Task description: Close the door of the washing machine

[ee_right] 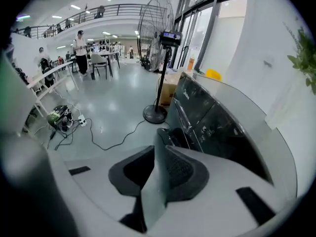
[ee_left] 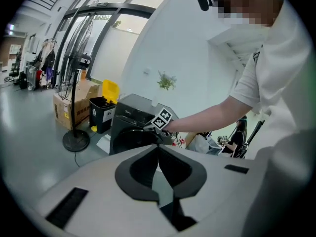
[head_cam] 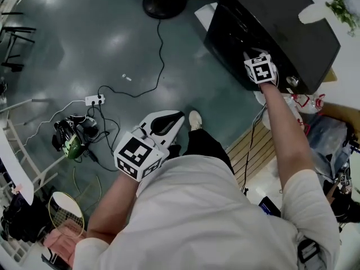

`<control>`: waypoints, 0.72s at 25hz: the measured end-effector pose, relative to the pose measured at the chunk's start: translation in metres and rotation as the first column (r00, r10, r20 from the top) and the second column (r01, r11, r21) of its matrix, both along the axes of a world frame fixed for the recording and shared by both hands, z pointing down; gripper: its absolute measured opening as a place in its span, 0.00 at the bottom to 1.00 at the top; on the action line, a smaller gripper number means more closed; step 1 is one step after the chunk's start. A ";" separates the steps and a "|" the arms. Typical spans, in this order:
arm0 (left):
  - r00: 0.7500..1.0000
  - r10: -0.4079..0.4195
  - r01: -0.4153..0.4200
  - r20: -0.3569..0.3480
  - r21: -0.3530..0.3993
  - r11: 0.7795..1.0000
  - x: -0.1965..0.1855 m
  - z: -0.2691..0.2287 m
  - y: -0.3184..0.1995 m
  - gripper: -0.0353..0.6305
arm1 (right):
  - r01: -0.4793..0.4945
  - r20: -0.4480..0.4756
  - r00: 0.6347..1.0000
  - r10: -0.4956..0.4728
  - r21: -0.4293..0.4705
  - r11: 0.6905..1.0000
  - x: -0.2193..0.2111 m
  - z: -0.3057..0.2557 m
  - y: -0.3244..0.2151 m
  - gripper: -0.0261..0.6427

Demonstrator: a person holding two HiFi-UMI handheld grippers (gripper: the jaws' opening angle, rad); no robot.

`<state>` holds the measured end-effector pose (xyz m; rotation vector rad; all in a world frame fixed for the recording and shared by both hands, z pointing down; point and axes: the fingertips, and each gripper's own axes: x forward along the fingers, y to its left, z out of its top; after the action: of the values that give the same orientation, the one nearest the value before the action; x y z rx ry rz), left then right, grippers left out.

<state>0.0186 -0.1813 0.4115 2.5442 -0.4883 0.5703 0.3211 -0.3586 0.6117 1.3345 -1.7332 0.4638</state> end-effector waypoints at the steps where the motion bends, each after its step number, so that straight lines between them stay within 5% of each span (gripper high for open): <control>1: 1.000 0.015 -0.015 -0.008 0.005 1.000 0.001 -0.002 0.002 0.08 | 0.000 0.016 1.000 0.000 0.019 1.000 -0.006 -0.009 0.008 0.14; 4: 0.997 0.066 -0.065 -0.028 0.020 0.998 -0.001 -0.009 0.010 0.08 | -0.019 0.082 0.997 0.013 0.069 0.997 -0.031 -0.038 0.040 0.05; 18: 0.965 0.246 -0.241 -0.091 0.055 0.969 -0.024 -0.029 0.048 0.08 | -0.149 0.403 0.912 0.078 0.147 0.978 -0.159 -0.129 0.220 0.05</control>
<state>-0.0058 -0.1337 0.3824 2.6786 -0.1549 0.5232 0.1623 -0.1389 0.4829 1.5538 -2.0713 0.7001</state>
